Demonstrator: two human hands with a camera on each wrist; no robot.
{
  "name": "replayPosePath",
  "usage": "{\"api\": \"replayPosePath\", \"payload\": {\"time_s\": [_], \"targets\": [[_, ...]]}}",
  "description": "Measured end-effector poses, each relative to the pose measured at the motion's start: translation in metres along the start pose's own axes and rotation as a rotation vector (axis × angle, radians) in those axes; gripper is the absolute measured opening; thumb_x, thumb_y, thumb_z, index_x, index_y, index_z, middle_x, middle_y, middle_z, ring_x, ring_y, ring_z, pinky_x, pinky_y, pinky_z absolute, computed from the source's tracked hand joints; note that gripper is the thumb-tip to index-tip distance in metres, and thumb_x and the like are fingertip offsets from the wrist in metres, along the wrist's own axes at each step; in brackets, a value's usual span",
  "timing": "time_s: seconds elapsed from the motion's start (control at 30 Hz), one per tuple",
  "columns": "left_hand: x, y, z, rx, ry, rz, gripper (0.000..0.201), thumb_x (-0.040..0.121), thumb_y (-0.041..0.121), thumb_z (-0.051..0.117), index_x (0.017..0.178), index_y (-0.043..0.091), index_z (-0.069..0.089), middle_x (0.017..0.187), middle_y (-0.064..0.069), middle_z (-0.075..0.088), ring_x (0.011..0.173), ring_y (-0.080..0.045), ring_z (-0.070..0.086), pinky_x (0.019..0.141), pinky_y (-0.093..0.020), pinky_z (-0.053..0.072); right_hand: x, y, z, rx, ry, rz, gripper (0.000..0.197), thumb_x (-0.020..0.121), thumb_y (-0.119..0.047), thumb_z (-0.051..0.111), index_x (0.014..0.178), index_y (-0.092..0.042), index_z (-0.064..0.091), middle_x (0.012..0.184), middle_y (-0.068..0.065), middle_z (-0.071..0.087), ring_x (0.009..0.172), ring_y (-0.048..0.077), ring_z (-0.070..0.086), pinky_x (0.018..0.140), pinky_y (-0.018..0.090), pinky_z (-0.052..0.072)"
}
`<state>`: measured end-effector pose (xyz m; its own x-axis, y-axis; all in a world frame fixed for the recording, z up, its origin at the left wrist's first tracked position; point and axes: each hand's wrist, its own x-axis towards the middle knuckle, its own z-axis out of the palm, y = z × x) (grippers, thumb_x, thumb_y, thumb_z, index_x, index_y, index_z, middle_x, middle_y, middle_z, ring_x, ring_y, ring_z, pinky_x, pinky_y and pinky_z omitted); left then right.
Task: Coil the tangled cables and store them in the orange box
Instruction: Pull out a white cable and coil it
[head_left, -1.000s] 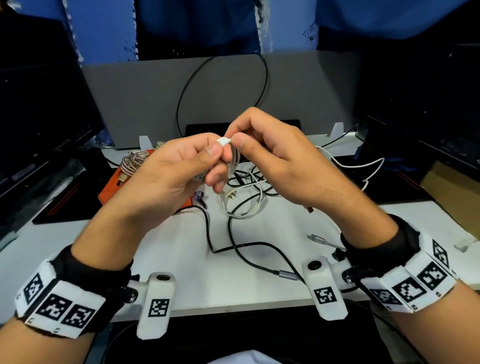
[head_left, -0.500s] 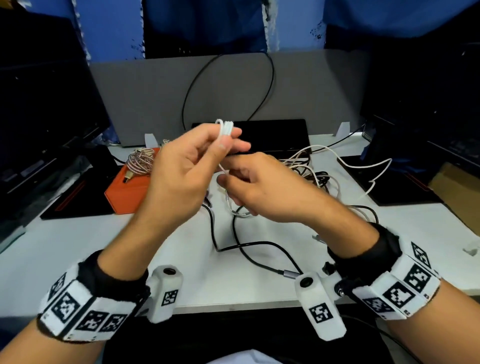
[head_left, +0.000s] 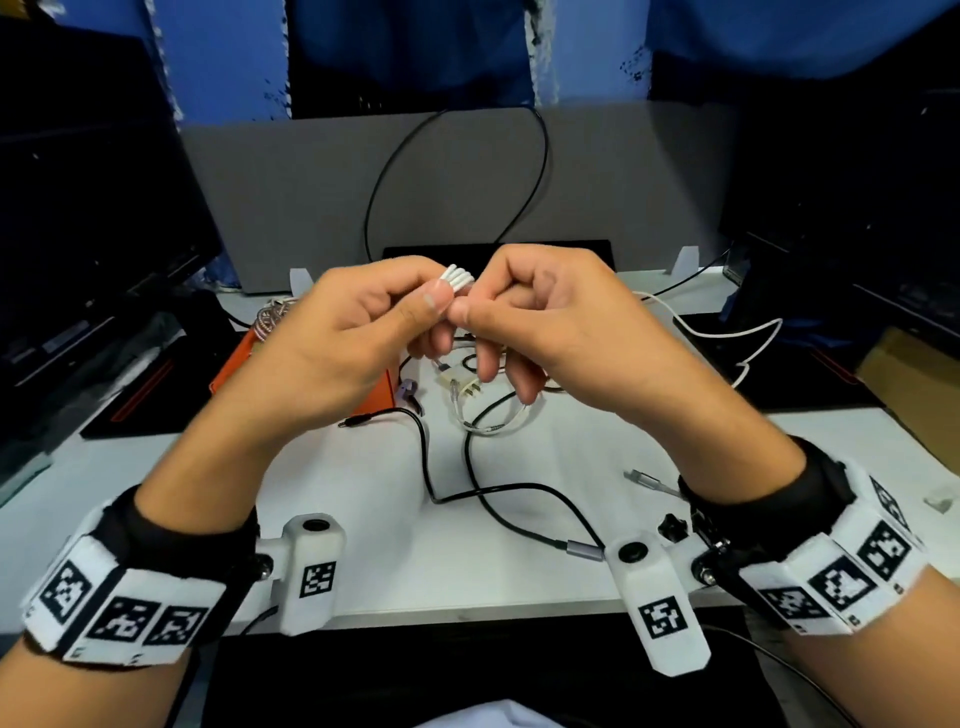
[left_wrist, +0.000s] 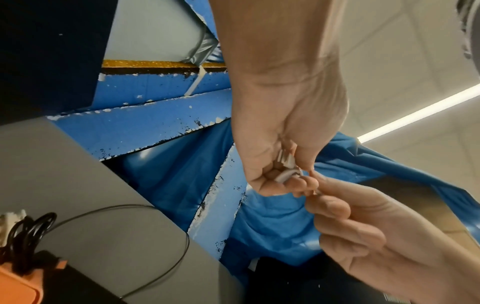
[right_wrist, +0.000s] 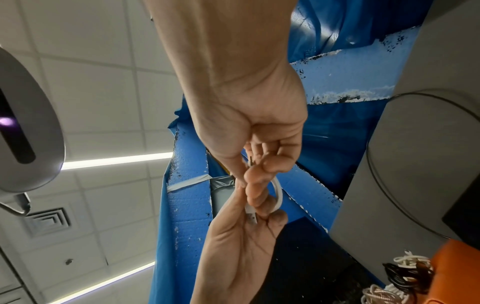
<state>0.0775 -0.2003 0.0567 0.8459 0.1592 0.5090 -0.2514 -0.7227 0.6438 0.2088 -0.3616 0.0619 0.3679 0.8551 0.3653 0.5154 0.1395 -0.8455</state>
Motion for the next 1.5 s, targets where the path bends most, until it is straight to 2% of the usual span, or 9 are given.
{"api": "replayPosePath", "payload": {"time_s": [0.17, 0.43, 0.67, 0.87, 0.97, 1.03, 1.23, 1.4, 1.5], "targets": [[-0.002, -0.001, 0.000, -0.351, 0.037, -0.070, 0.030, 0.105, 0.021, 0.052, 0.085, 0.012, 0.072, 0.075, -0.005, 0.060, 0.075, -0.016, 0.057, 0.077, -0.031, 0.051, 0.004, -0.002, -0.011, 0.164, 0.084, -0.025, 0.024, 0.104, -0.033, 0.060, 0.098, -0.012, 0.049, 0.080, 0.013, 0.075, 0.044, 0.026, 0.054, 0.048, 0.029, 0.041], [0.006, -0.005, 0.020, -1.076, 0.080, -0.167, 0.023, 0.104, 0.021, 0.043, 0.094, 0.016, 0.063, 0.076, 0.005, 0.056, 0.082, -0.012, 0.061, 0.081, -0.030, 0.056, 0.011, 0.018, 0.004, 0.084, 0.024, -0.042, 0.020, 0.107, -0.021, 0.056, 0.097, -0.012, 0.071, 0.076, -0.007, 0.066, 0.051, 0.014, 0.052, 0.048, 0.028, 0.044], [0.005, -0.003, 0.027, -0.985, 0.172, -0.187, 0.027, 0.106, 0.018, 0.043, 0.094, 0.018, 0.067, 0.091, 0.003, 0.063, 0.097, -0.013, 0.058, 0.089, -0.031, 0.045, 0.015, 0.022, 0.005, 0.172, 0.140, -0.018, 0.015, 0.106, -0.018, 0.057, 0.096, -0.013, 0.067, 0.082, 0.019, 0.058, 0.055, 0.015, 0.050, 0.049, 0.028, 0.043], [0.006, -0.004, 0.031, -1.005, 0.253, -0.177, 0.033, 0.107, 0.019, 0.041, 0.092, 0.020, 0.070, 0.095, 0.004, 0.067, 0.093, -0.016, 0.060, 0.095, -0.033, 0.041, 0.014, 0.019, 0.003, 0.358, 0.067, 0.003, 0.020, 0.106, -0.020, 0.056, 0.106, -0.005, 0.068, 0.076, -0.002, 0.059, 0.052, 0.016, 0.050, 0.046, 0.027, 0.043], [0.007, -0.004, 0.035, -1.086, 0.185, -0.155, 0.038, 0.107, 0.023, 0.038, 0.092, 0.023, 0.072, 0.093, -0.005, 0.062, 0.075, -0.021, 0.057, 0.079, -0.040, 0.050, 0.013, 0.019, 0.011, 0.456, -0.063, 0.026, 0.039, 0.109, -0.020, 0.048, 0.128, 0.012, 0.056, 0.079, 0.004, 0.058, 0.049, 0.015, 0.050, 0.045, 0.026, 0.042], [0.008, -0.003, 0.036, -1.106, 0.138, -0.156, 0.035, 0.107, 0.025, 0.037, 0.096, 0.022, 0.070, 0.087, -0.011, 0.057, 0.072, -0.027, 0.058, 0.073, -0.044, 0.051, 0.014, 0.019, 0.014, 0.561, -0.038, 0.015, 0.040, 0.109, -0.017, 0.046, 0.124, 0.020, 0.052, 0.076, 0.004, 0.057, 0.047, 0.012, 0.050, 0.046, 0.023, 0.042], [0.008, 0.001, 0.045, -1.195, 0.109, -0.161, 0.025, 0.105, 0.024, 0.039, 0.104, 0.019, 0.064, 0.091, -0.011, 0.062, 0.074, -0.024, 0.062, 0.075, -0.036, 0.054, 0.018, 0.020, 0.015, 0.758, 0.067, 0.004, 0.023, 0.109, -0.016, 0.044, 0.105, -0.004, 0.064, 0.068, -0.003, 0.059, 0.049, 0.006, 0.054, 0.049, 0.018, 0.044], [0.009, -0.010, 0.037, -0.882, 0.126, -0.193, 0.037, 0.107, 0.019, 0.041, 0.133, 0.003, 0.060, 0.119, -0.018, 0.061, 0.108, -0.036, 0.056, 0.099, -0.053, 0.039, 0.018, 0.019, -0.002, 0.589, 0.108, 0.004, 0.021, 0.108, -0.013, 0.048, 0.100, 0.001, 0.061, 0.066, -0.001, 0.058, 0.046, 0.009, 0.053, 0.047, 0.020, 0.044], [0.009, -0.010, 0.024, -0.706, 0.175, -0.216, 0.030, 0.103, 0.016, 0.049, 0.120, 0.010, 0.073, 0.118, -0.011, 0.068, 0.106, -0.026, 0.057, 0.087, -0.036, 0.048, 0.016, 0.020, -0.011, 0.478, 0.097, 0.019, 0.021, 0.107, -0.013, 0.050, 0.097, -0.001, 0.065, 0.067, 0.001, 0.058, 0.046, 0.011, 0.054, 0.048, 0.021, 0.045]]}}
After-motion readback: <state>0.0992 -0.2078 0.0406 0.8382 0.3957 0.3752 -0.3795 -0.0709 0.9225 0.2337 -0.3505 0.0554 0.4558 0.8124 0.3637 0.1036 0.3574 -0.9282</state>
